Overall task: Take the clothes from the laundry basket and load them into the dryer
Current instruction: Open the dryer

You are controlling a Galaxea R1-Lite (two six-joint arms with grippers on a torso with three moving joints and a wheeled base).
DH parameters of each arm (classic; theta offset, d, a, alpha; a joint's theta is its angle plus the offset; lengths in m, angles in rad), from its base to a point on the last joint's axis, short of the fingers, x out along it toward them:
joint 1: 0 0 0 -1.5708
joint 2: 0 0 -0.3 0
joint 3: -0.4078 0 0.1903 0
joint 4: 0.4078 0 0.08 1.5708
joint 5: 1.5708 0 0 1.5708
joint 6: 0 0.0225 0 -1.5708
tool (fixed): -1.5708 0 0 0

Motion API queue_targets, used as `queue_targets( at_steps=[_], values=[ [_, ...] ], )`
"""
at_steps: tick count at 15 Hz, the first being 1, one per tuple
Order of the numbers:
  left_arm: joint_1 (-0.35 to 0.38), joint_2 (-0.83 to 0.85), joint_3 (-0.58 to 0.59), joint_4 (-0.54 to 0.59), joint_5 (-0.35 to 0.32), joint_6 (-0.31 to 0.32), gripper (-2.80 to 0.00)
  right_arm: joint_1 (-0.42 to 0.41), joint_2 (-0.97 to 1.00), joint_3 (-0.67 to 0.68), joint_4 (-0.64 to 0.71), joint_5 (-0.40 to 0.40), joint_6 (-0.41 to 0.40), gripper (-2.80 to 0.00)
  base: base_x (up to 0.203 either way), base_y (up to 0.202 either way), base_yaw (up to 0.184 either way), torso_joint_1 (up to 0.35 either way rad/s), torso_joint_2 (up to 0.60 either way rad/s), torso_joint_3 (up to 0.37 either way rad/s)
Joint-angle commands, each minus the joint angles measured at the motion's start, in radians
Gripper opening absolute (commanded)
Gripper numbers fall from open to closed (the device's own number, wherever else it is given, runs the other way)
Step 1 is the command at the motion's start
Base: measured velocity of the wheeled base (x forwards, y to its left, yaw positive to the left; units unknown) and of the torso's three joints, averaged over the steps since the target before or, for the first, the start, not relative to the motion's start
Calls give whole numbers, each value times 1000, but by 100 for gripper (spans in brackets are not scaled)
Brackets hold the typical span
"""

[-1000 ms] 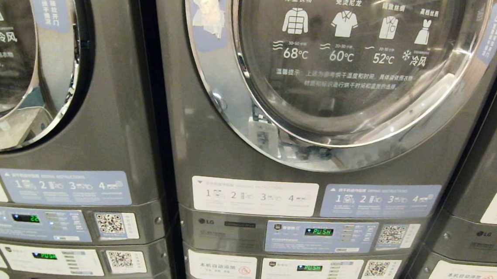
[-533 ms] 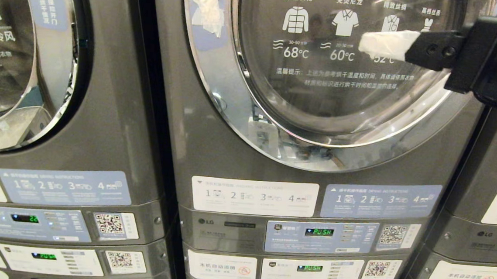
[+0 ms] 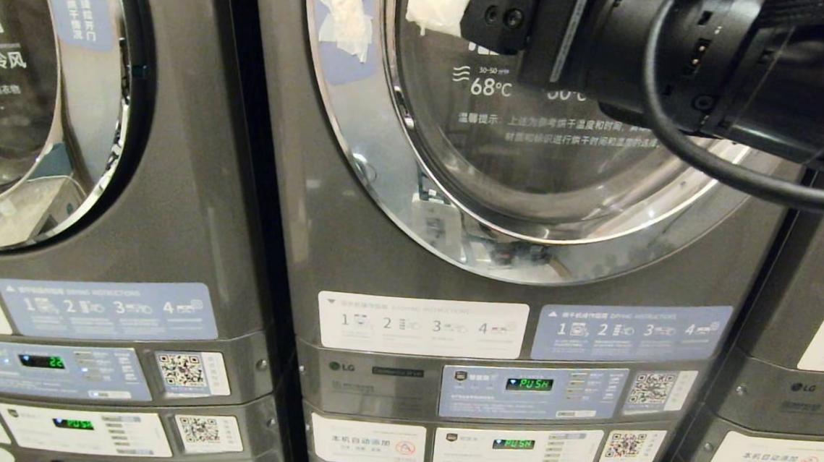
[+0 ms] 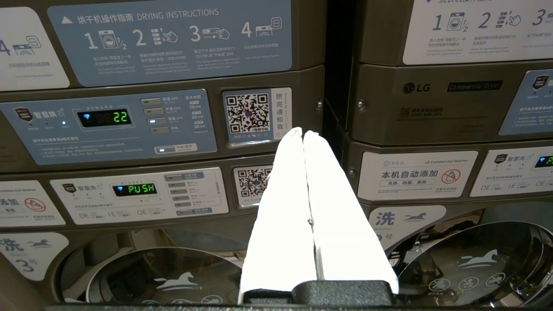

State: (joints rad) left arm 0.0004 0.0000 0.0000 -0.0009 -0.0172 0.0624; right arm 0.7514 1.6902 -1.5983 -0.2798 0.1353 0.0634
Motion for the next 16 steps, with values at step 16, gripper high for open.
queue_targets(
  at_steps=[16],
  values=[
    [0, 2, 0, -1, 0, 1, -280, 22, 335, -339, 5, -18, -2, 0, 0, 0, 0, 0, 0, 0]
  ],
)
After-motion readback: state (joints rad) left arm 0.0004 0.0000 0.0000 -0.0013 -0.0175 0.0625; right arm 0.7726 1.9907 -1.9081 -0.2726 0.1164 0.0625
